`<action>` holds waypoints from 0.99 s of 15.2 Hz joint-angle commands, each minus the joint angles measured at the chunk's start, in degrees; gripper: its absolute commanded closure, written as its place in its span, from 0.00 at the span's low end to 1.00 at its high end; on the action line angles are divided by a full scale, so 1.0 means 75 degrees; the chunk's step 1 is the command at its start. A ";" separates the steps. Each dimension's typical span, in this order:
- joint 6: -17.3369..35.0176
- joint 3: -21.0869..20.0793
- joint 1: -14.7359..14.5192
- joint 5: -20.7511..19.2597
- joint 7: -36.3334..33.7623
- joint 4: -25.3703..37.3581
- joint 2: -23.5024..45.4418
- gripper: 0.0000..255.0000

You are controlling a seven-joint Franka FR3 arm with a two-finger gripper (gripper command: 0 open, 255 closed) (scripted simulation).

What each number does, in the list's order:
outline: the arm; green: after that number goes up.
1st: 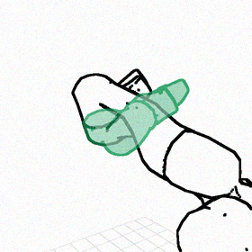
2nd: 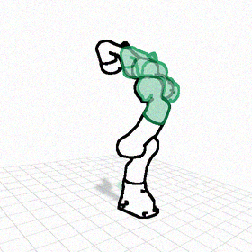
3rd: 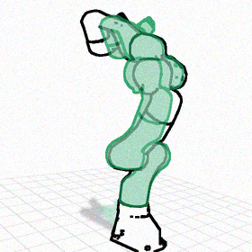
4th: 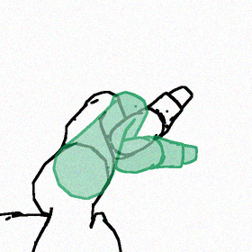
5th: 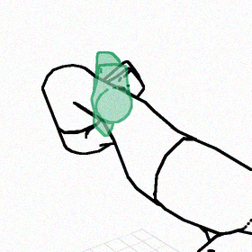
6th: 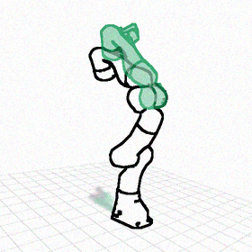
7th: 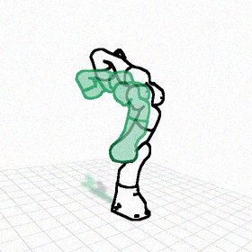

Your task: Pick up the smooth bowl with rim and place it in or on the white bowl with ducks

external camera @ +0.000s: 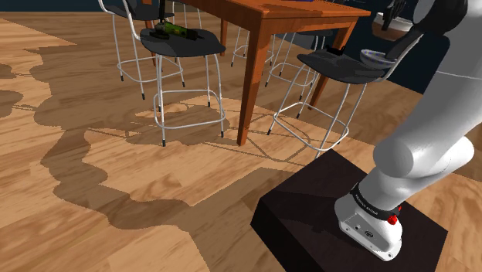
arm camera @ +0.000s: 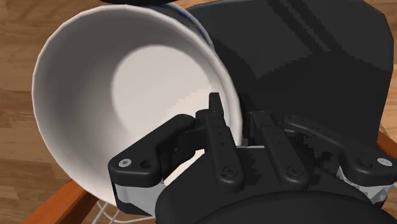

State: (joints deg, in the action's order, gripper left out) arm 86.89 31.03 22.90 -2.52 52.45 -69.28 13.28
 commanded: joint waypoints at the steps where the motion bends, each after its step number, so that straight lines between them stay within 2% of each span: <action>1: -0.0175 0.0119 0.0477 0.0416 0.0462 0.0818 0.0655 1.00; 2: -0.0362 0.0154 0.0783 0.0669 0.0675 0.1405 0.1069 1.00; 8: 0.0507 0.0116 0.0494 0.0389 0.0493 0.0092 0.0599 1.00; 15: 0.1368 0.0100 0.0291 0.0199 0.0323 -0.1077 0.0275 1.00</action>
State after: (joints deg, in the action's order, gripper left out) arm 96.46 31.76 25.10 -0.98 54.89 -76.61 15.43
